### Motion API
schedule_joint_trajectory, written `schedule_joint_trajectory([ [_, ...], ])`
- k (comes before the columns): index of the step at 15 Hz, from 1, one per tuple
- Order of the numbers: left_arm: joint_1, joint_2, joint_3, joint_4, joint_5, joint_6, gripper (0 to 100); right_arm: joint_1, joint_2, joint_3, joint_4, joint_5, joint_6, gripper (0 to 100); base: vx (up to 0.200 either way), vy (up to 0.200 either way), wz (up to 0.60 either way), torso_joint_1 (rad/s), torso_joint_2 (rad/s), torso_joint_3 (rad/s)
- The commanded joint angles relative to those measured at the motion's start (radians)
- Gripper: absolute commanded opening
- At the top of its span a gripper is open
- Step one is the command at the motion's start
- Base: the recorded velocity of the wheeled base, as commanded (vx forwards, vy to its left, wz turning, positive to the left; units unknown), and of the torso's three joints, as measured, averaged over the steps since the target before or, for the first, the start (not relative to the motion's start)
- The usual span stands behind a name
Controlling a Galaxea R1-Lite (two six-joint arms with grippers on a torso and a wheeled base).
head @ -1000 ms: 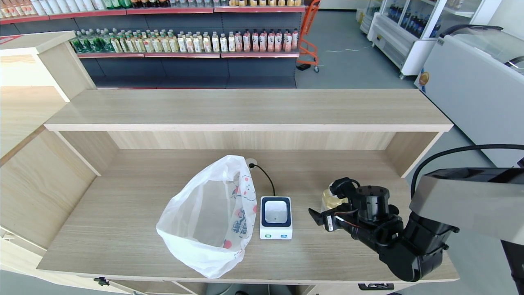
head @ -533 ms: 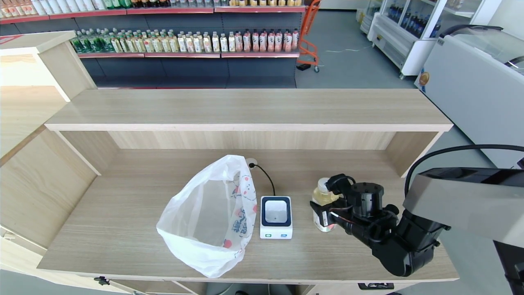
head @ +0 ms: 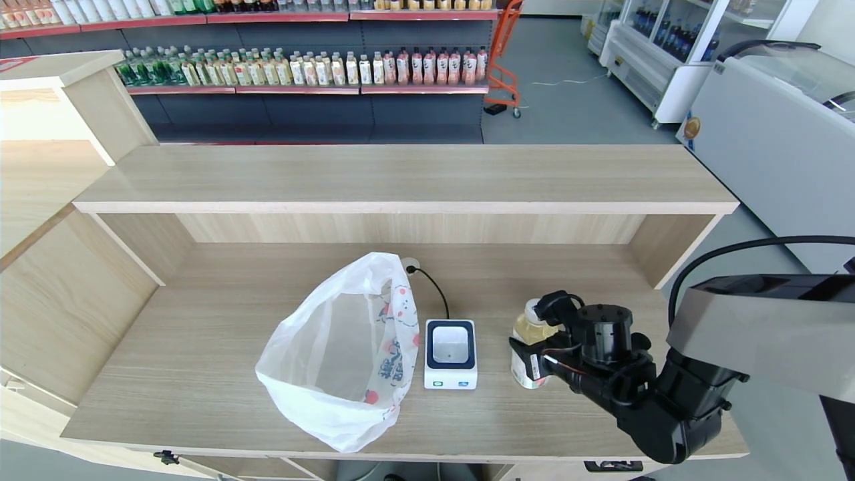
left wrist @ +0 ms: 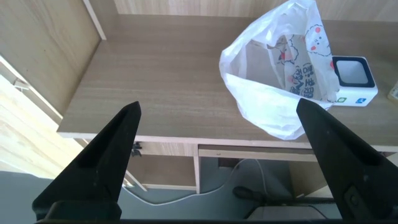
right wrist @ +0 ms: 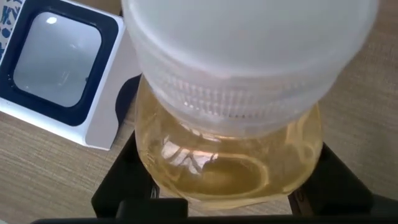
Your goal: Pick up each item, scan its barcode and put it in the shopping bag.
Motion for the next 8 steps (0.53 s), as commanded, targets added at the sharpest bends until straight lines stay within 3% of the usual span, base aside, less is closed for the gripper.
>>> schedule_joint_trajectory([
  [1,0.000,0.000,0.000,0.000,0.000,0.000,100,0.006,0.001,0.018,-0.001,0.000,0.000,0,0.000,0.000,0.00,0.000,0.00,0.000],
  [8,0.000,0.000,0.000,0.000,0.000,0.000,100,0.015,0.007,0.111,-0.062,0.002,0.009,0,0.000,0.000,0.00,0.000,0.00,0.000],
])
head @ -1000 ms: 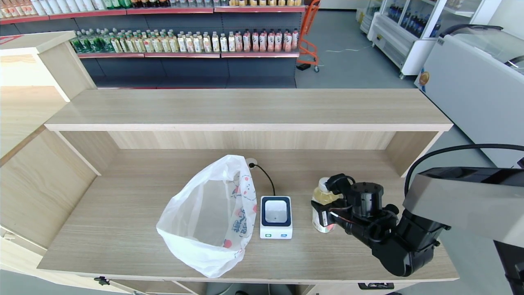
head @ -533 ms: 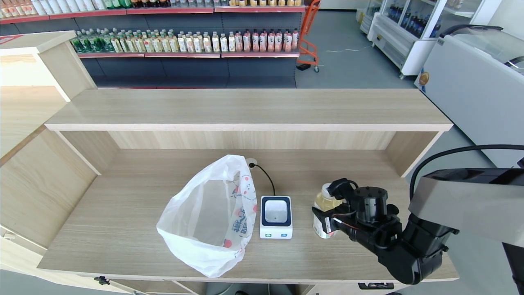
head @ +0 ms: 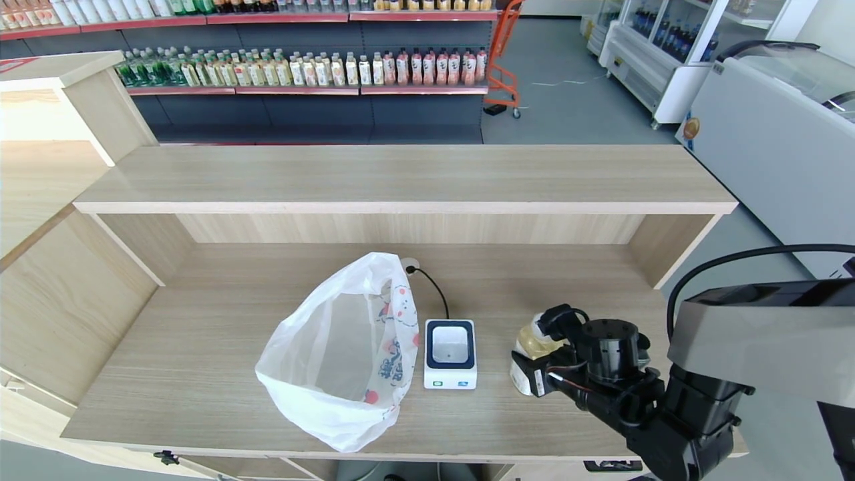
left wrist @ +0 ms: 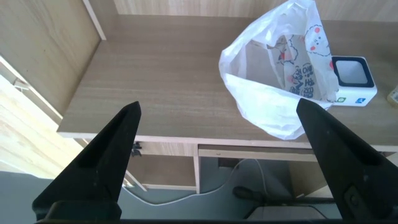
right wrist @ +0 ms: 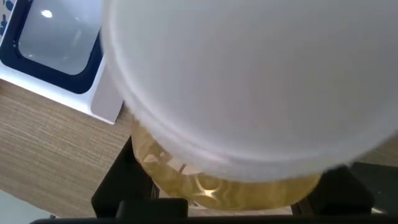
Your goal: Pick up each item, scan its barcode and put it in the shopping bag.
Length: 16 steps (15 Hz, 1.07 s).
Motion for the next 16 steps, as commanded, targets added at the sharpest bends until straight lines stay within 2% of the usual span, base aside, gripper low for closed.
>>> schedule_joint_trajectory([
  [1,0.000,0.000,0.000,0.000,0.001,0.000,100,0.002,0.009,0.033,-0.027,0.001,0.013,0,0.000,0.000,0.00,0.000,0.00,0.000],
  [8,0.000,0.000,0.000,0.000,0.001,0.000,100,0.000,0.010,0.066,-0.073,0.000,0.019,0,0.000,0.000,0.00,0.000,0.00,0.000],
  [10,0.000,0.000,0.000,0.000,0.001,0.000,100,-0.006,-0.082,0.033,-0.050,0.000,0.059,0,0.000,0.000,0.00,0.000,0.00,0.000],
  [13,0.000,0.000,0.000,0.000,0.001,0.000,100,-0.034,-0.234,-0.053,0.096,0.011,0.138,0,0.000,0.000,0.00,0.000,0.00,0.000],
  [14,0.000,0.000,0.000,0.000,0.001,0.000,100,-0.057,-0.390,-0.139,0.301,0.107,0.238,0,0.000,0.000,0.00,0.000,0.00,0.000],
  [16,0.000,0.000,0.000,0.000,0.001,0.000,100,-0.068,-0.524,-0.182,0.418,0.285,0.312,0,0.000,0.000,0.00,0.000,0.00,0.000],
])
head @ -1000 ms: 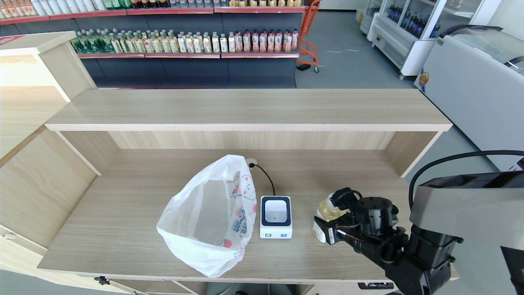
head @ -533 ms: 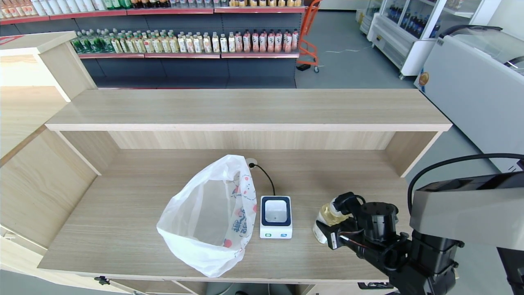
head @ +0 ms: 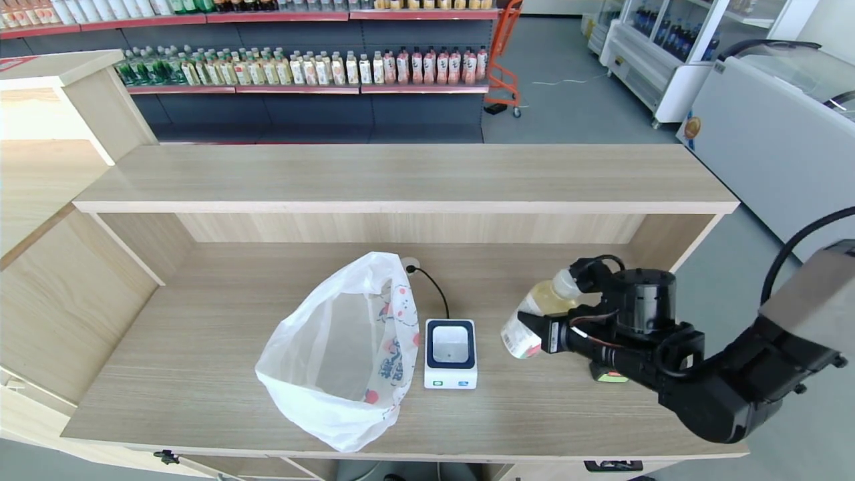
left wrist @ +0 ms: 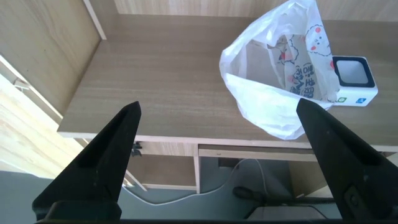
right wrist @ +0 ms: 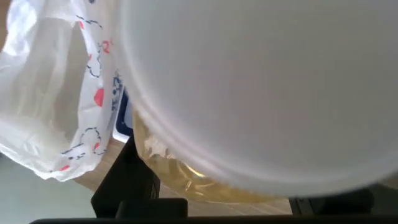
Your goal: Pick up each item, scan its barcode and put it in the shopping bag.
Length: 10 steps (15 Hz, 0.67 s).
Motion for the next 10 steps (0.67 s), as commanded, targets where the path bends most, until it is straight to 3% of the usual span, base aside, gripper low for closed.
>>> schedule_joint_trajectory([
  [1,0.000,0.000,0.000,0.000,0.000,0.000,100,-0.024,-0.264,-0.085,0.143,0.200,0.103,0,0.000,0.000,0.00,0.000,0.00,0.000],
  [2,0.000,0.000,0.000,0.000,0.000,0.000,100,-0.024,-0.321,-0.073,0.150,0.327,0.135,0,0.000,0.000,0.00,0.000,0.00,0.000],
  [5,0.000,0.000,0.000,0.000,0.000,0.000,100,-0.005,-0.370,-0.014,0.149,0.505,0.153,0,0.000,0.000,0.00,0.000,0.00,0.000],
  [10,0.000,0.000,0.000,0.000,0.000,0.000,100,0.055,-0.468,0.105,0.150,0.609,0.196,0,0.000,0.000,0.00,0.000,0.00,0.000],
])
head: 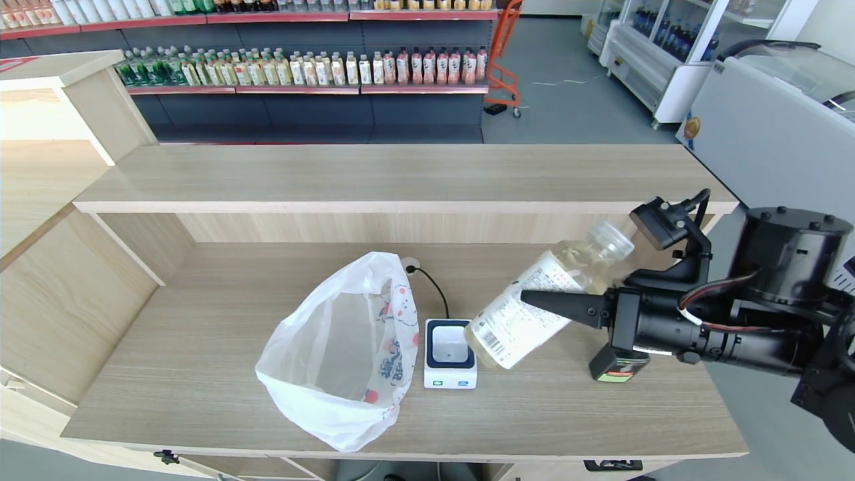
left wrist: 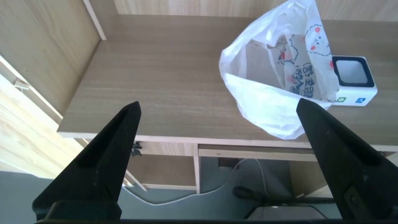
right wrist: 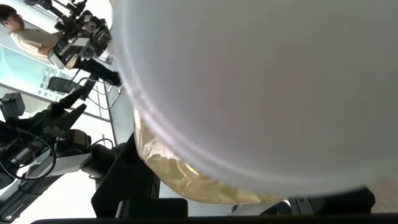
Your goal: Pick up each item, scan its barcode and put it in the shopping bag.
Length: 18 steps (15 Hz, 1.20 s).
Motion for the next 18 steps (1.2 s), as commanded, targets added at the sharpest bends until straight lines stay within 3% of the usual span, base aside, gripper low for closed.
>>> schedule_joint_trajectory([
  [1,0.000,0.000,0.000,0.000,0.000,0.000,100,0.024,-0.065,0.058,-0.002,0.020,0.003,0,0.000,0.000,0.00,0.000,0.00,0.000],
  [9,0.000,0.000,0.000,0.000,0.000,0.000,100,0.161,-0.062,0.100,0.001,0.017,0.003,0,0.000,0.000,0.00,0.000,0.00,0.000],
  [18,0.000,0.000,0.000,0.000,0.000,0.000,100,0.164,-0.061,0.130,0.001,0.011,-0.017,0,0.000,0.000,0.00,0.000,0.00,0.000],
])
